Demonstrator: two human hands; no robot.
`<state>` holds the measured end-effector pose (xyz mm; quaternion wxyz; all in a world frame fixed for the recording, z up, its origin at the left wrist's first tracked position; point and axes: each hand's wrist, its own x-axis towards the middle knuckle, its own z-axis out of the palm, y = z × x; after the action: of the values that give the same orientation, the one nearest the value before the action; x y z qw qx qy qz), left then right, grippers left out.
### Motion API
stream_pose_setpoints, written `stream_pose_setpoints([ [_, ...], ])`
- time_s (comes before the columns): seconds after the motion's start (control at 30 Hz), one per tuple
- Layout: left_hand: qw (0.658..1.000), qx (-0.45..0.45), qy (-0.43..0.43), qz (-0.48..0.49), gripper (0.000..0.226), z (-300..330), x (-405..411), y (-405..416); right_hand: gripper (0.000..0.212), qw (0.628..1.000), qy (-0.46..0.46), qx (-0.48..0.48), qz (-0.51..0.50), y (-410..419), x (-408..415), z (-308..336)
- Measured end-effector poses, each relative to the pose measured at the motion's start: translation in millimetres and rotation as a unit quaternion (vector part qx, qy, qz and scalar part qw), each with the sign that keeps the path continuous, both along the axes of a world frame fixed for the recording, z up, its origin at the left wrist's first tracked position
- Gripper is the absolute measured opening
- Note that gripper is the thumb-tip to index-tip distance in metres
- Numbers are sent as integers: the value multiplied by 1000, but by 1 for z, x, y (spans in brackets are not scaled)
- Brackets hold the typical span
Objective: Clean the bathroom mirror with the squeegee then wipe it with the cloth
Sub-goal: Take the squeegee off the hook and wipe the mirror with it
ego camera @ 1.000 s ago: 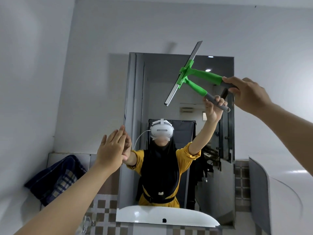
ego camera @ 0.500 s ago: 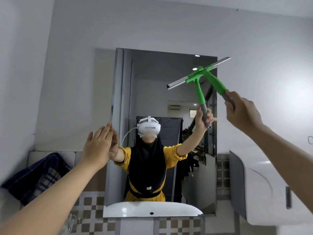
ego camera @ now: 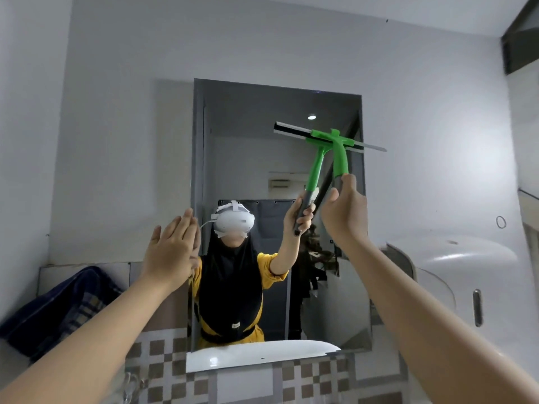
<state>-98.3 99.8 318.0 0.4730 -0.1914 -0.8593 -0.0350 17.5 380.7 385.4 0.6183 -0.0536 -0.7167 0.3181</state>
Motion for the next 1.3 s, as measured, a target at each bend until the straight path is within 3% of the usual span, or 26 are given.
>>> stream_pose_setpoints([
  [0.3, 999, -27, 23, 20, 95, 4, -9, 8, 18, 994, 12, -94, 56, -55, -17, -19],
  [0.6, 999, -31, 36, 8, 102, 4, -11, 9, 33, 992, -9, -103, 71, -106, -30, -33],
  [0.8, 997, -39, 65, 0, 102, 1, -13, 5, 35, 998, -11, -32, 55, -117, -41, -51],
  [1.07, 995, -58, 78, -20, 88, -25, -10, -4, 46, 987, -40, 158, 6, -105, -37, -71],
  [1.17, 995, -78, 63, -12, 99, -33, -10, -9, 55, 972, -22, 230, -32, -77, -34, -72],
  [1.3, 995, -79, 61, 5, 107, -36, -9, -9, 49, 934, -31, 341, -104, -26, -33, -65],
])
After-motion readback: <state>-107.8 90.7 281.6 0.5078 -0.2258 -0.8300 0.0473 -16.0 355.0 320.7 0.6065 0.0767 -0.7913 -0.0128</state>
